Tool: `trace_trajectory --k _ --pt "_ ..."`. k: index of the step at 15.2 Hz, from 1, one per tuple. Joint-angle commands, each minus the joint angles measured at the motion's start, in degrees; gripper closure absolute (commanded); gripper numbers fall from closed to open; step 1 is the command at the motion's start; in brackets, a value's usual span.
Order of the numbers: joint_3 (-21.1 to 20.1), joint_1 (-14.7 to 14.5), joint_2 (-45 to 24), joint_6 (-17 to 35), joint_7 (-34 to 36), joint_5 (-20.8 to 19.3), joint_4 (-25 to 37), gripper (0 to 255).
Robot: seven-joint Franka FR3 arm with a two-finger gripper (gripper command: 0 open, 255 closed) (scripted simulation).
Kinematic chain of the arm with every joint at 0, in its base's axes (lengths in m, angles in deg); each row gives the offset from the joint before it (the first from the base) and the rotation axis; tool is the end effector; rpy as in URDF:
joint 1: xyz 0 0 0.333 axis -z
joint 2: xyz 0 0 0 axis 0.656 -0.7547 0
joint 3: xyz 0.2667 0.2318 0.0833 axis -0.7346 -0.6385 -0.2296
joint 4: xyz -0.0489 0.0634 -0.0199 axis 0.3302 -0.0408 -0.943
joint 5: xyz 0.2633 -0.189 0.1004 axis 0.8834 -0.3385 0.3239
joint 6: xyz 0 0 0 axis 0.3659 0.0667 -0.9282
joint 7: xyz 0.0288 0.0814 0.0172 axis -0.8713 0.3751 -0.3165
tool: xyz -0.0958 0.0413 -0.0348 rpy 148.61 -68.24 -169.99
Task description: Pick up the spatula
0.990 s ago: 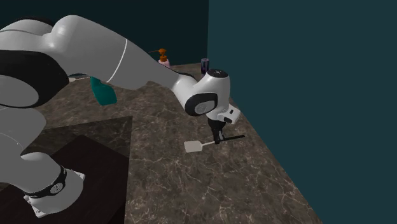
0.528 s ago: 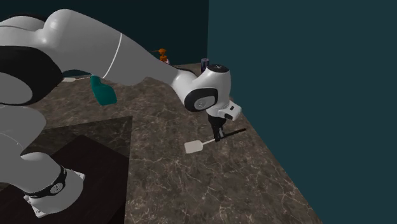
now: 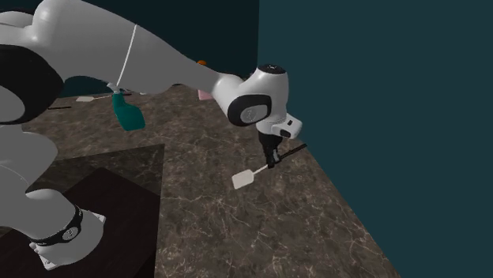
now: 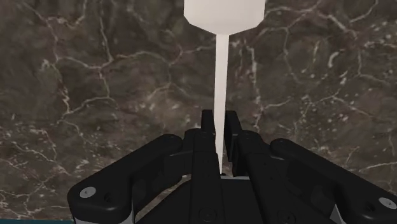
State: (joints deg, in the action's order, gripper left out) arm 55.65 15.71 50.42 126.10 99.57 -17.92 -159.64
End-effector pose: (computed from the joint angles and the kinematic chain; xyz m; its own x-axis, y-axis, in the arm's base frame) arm 0.4761 0.4269 0.4002 0.7623 0.6438 0.0668 0.6453 -0.7639 -0.0004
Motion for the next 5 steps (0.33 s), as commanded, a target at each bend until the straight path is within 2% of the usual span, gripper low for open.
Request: trace_trajectory --k 1,5 --pt "-0.2 0.2 0.9 -1.4 -0.4 0.4 0.5 255" --pt "-0.4 0.3 1.7 -2.7 -0.6 0.8 1.1 255"
